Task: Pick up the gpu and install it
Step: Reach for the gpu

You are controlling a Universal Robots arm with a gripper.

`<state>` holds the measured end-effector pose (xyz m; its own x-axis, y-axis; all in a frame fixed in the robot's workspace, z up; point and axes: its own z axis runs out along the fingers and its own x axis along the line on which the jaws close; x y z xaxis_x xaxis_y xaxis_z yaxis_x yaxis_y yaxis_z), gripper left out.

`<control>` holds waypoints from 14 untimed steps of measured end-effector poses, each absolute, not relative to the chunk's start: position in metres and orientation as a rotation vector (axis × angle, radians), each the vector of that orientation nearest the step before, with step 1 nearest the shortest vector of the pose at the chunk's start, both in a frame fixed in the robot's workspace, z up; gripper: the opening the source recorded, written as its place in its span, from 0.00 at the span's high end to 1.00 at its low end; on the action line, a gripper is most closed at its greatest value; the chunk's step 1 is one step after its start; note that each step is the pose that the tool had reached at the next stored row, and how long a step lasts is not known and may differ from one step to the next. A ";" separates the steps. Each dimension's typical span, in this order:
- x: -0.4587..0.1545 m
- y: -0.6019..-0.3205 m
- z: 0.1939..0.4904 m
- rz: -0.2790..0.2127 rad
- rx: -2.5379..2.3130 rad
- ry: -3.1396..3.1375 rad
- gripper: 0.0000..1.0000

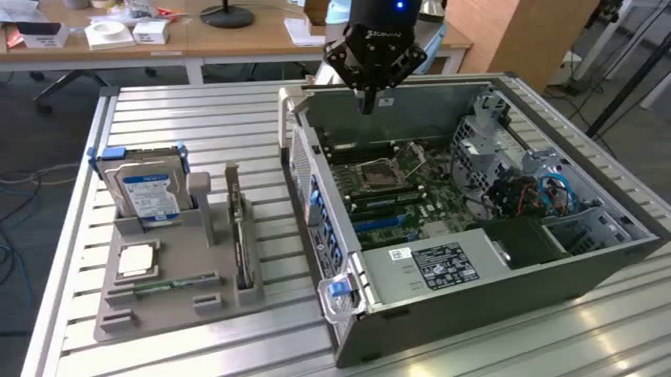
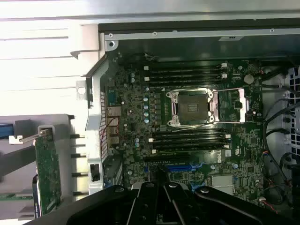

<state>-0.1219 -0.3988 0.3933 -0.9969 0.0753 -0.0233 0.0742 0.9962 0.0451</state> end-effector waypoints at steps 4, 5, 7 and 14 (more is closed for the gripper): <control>-0.122 -0.399 0.393 0.069 0.117 3.114 0.90; -0.122 -0.399 0.393 0.069 0.117 3.114 0.90; -0.122 -0.399 0.393 0.069 0.117 3.114 0.90; -0.124 -0.399 0.393 0.069 0.117 3.113 0.90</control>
<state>-0.1236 -0.3988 0.3929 -0.9969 0.0754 -0.0235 0.0743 0.9962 0.0454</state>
